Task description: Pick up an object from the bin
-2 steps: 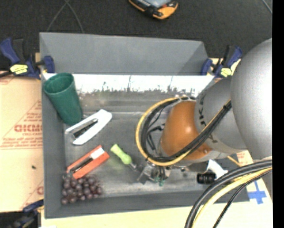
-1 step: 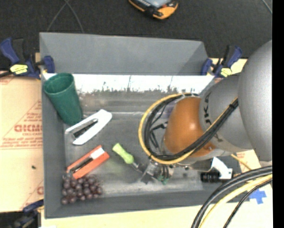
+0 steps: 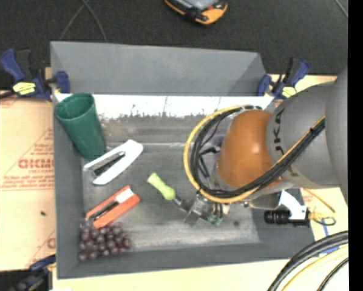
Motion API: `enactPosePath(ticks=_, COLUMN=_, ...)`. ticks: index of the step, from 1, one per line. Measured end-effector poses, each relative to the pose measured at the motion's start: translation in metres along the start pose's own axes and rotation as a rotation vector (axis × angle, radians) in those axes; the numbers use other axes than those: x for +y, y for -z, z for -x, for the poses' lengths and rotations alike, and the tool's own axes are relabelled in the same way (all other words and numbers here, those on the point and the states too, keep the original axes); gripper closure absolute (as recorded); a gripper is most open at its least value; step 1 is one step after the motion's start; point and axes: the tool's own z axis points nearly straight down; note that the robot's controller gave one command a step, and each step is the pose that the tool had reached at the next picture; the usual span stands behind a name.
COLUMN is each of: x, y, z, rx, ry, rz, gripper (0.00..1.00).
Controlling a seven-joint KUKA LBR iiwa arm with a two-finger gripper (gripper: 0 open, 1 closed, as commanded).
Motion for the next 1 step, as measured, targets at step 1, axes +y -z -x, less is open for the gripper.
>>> enactPosePath(ticks=1, x=0.0005, y=0.0223, z=0.0008, rx=-0.002, ry=0.001, rz=0.002, gripper=1.00)
